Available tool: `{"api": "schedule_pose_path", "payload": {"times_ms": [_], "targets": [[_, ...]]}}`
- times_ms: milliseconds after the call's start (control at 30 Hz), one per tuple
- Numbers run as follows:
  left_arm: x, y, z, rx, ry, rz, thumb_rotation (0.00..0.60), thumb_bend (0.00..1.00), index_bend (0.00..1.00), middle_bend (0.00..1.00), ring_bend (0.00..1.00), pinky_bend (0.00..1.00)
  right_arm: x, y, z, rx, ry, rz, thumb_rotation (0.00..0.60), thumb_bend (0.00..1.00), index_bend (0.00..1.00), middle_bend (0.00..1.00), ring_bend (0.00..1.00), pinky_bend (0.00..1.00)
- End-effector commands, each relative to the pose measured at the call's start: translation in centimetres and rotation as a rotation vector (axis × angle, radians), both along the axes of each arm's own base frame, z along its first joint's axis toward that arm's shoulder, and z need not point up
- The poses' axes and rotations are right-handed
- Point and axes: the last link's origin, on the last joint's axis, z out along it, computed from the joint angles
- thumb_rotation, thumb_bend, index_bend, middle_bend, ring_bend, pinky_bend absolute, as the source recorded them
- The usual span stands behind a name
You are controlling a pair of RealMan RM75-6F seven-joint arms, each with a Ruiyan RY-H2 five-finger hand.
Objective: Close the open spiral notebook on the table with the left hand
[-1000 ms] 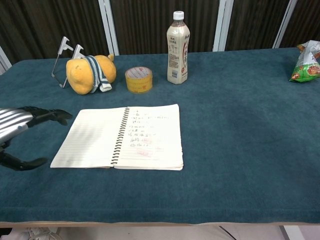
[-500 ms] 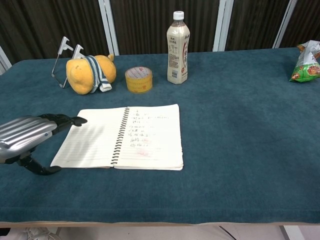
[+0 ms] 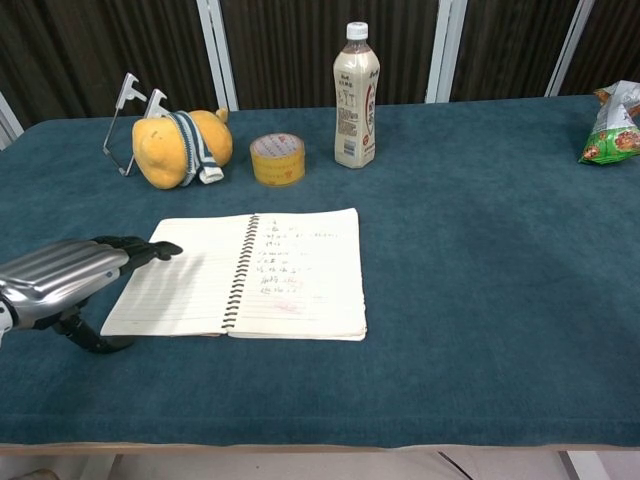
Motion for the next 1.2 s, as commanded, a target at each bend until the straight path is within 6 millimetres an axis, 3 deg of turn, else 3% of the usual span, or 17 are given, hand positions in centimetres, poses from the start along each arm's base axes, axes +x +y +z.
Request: {"api": "schedule_pose_path", "payload": {"times_ms": [33,200,467,800,1033,1200], "targets": [[0.1,0.3,-0.2,-0.002,0.004,0.002,0.600,0.26,0.04,0.11,0.06,0.11,-0.2,0.1,0.0,-0.001,-0.005,-0.005,0.600,0.07,0.08,0.15,0.08,0.21],[0.3,0.9,-0.5,0.008,-0.016,-0.003,0.600,0.26,0.08,0.12,0.07,0.11,-0.5,0.2,0.0,-0.003,-0.015,-0.011,0.600,0.07,0.08,0.15,0.08,0.21],[0.4,1.0,-0.9,0.058,-0.121,-0.081,0.600,0.40,0.34,0.25,0.18,0.17,-0.9,0.4,0.1,-0.003,-0.019,-0.021,0.600,0.07,0.08,0.15,0.08,0.21],[-0.3,1.4,-1.5,0.072,-0.179,-0.166,0.600,0.44,0.39,0.28,0.21,0.20,-0.9,0.6,0.1,0.001,-0.036,-0.024,0.600,0.07,0.09,0.15,0.08,0.21],[-0.3,2.1,-2.0,0.136,-0.172,-0.321,0.600,0.55,0.54,0.38,0.34,0.31,-0.9,0.6,0.2,-0.004,-0.045,-0.022,0.600,0.07,0.09,0.15,0.08,0.21],[0.0,2.1,-1.2,0.193,-0.156,-0.422,0.600,0.57,0.58,0.41,0.38,0.34,-0.9,0.8,0.4,-0.005,-0.053,-0.021,0.600,0.07,0.09,0.15,0.08,0.21]]}}
